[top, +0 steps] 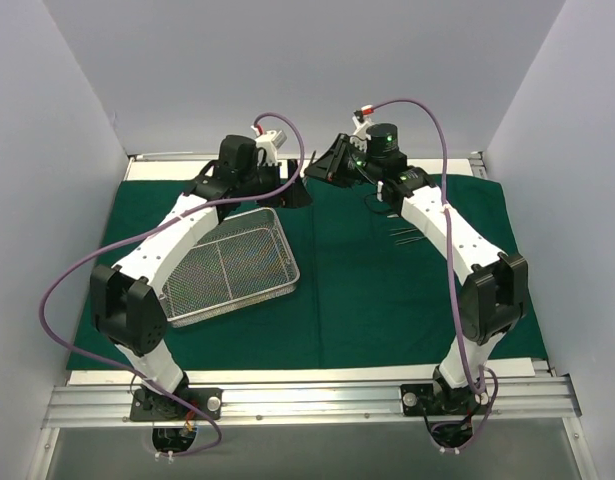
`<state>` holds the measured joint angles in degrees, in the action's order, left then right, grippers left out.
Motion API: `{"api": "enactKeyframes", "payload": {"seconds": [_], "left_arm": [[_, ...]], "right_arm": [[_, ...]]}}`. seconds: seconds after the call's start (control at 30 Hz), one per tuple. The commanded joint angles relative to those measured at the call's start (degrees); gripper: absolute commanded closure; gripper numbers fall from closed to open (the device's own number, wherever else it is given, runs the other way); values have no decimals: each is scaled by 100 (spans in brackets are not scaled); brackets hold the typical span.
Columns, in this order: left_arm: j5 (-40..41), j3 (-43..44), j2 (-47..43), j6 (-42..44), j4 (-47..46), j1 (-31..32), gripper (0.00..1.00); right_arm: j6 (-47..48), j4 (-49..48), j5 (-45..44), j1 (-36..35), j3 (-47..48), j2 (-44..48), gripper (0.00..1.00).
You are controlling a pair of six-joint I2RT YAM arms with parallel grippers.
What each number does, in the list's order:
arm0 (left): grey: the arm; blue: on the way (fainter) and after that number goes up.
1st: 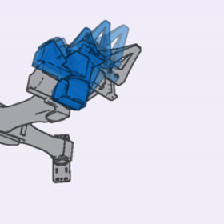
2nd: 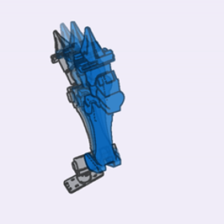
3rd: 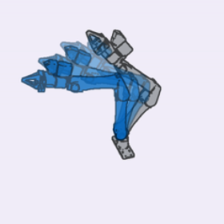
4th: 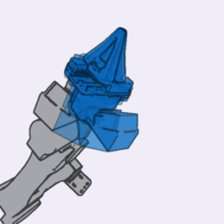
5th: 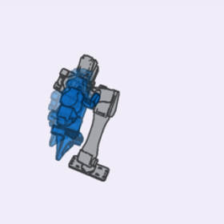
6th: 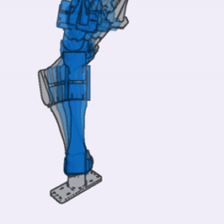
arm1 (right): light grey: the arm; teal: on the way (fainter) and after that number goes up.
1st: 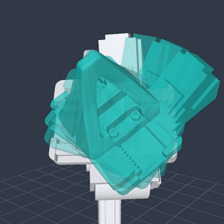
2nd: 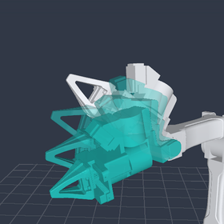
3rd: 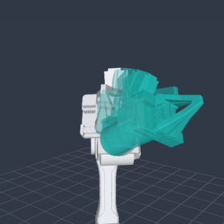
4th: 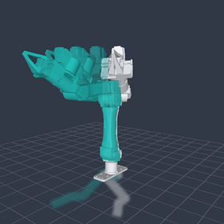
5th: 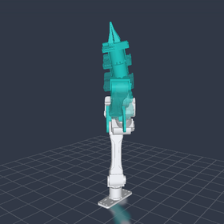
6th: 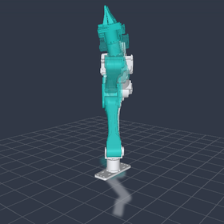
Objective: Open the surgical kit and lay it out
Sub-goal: Place the medical item in the surgical kit.
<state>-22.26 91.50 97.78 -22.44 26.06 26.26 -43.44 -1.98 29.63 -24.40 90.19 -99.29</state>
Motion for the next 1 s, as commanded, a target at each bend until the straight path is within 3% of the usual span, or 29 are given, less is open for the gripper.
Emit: {"api": "enactKeyframes", "payload": {"seconds": [0.0, 0.43, 0.57, 0.6, 0.67, 0.7, 0.73, 0.77, 0.83, 0.97], "left_arm": [[29, 140, 57, -42, -365, 72, 12], [-199, 183, 101, -42, -506, 63, 58], [-252, 289, 180, 98, -348, 63, 86], [-191, 306, 189, 134, -287, 63, 97], [-16, 385, 198, 283, -76, 72, 98], [194, 421, 198, 353, 3, 81, 98], [387, 499, 198, 424, 213, 107, 98], [589, 535, 207, 607, 328, 142, 98], [1266, 640, 233, 819, 661, 212, 98], [2172, 825, 259, 1407, 909, 511, 98]], "right_arm": [[-24, -242, 184, -64, 16, 296, 100], [-24, -180, 430, -170, -19, 217, 100], [20, -49, 456, -205, 112, 103, 100], [63, 21, 448, -214, 156, 76, 100], [90, 162, 412, -231, 261, 15, 99], [99, 258, 290, -232, 305, -3, 94], [108, 607, 202, -232, 367, -64, 86], [125, 750, 132, -223, 550, -108, 71], [143, 1380, -184, -223, 840, -205, 61], [29, 2209, -352, -205, 1623, -669, 55]]}}
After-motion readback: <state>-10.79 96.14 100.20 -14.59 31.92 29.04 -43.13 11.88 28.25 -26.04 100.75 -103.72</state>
